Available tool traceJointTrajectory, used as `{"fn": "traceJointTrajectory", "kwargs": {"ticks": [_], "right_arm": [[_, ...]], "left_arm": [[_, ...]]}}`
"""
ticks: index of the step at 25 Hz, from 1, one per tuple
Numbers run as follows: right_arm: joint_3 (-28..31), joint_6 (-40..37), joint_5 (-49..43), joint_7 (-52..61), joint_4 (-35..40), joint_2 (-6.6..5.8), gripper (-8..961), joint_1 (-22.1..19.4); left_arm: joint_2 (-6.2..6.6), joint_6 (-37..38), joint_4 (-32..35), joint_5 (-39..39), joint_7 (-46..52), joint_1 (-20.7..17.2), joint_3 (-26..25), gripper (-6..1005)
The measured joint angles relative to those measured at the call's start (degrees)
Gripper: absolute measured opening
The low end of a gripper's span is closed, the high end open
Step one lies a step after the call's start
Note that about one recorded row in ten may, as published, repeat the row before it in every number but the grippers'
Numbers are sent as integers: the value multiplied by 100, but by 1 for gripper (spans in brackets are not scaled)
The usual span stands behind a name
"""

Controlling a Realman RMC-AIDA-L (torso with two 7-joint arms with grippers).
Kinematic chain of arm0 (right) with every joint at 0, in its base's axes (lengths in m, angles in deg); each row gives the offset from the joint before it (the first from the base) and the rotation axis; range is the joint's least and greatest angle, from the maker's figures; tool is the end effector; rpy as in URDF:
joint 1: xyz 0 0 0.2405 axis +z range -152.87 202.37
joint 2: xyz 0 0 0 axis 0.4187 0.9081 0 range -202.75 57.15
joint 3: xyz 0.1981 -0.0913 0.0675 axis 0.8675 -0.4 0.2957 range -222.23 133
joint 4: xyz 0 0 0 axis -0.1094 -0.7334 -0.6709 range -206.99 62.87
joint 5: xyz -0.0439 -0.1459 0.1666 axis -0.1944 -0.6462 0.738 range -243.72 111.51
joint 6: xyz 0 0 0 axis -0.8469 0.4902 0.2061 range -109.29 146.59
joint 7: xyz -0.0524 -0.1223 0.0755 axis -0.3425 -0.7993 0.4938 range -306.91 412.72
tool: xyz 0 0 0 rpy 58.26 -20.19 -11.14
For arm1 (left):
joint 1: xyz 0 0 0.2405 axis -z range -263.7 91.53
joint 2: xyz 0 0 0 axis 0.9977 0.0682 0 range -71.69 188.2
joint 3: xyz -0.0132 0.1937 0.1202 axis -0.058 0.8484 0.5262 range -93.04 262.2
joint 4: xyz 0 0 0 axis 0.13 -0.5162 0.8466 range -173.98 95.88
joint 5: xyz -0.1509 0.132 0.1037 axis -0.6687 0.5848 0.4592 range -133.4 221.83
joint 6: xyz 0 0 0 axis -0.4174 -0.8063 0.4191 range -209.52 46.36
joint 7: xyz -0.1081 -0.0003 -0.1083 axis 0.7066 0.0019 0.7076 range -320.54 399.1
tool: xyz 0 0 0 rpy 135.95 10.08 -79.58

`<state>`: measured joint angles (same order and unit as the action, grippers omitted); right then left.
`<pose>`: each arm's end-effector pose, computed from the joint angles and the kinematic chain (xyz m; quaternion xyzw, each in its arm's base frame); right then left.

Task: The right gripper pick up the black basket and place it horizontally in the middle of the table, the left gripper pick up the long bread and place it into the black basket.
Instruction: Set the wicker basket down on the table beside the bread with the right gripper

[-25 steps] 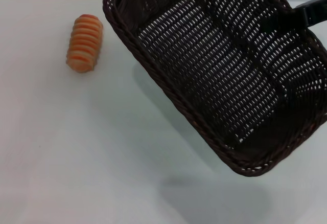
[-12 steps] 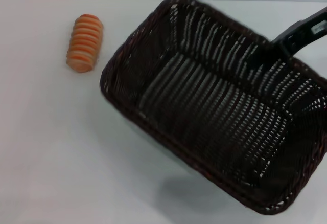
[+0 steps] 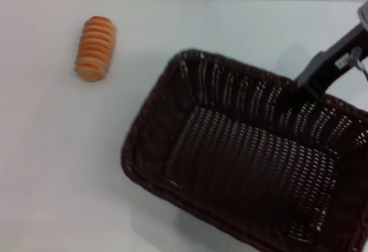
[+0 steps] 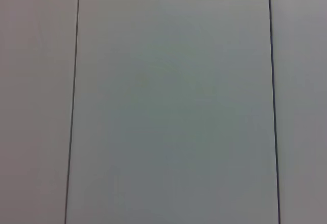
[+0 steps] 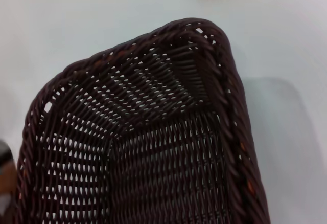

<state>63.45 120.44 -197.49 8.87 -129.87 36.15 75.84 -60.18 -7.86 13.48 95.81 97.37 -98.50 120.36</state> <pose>0.1224 0.3765 0.0372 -0.9471 0.2834 -0.1499 0.0131 -0.3982 0.1689 0.2210 -0.5998 -0.2295 -0.3022 0.7045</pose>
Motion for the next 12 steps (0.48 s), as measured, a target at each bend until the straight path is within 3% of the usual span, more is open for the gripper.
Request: {"fn": "traceJointTrajectory", "kwargs": {"ticks": [12], "right_arm": [[-339, -138, -1224, 146, 77, 69, 134, 95]], "left_arm": [[20, -50, -31, 145, -24, 204, -17, 838]]}}
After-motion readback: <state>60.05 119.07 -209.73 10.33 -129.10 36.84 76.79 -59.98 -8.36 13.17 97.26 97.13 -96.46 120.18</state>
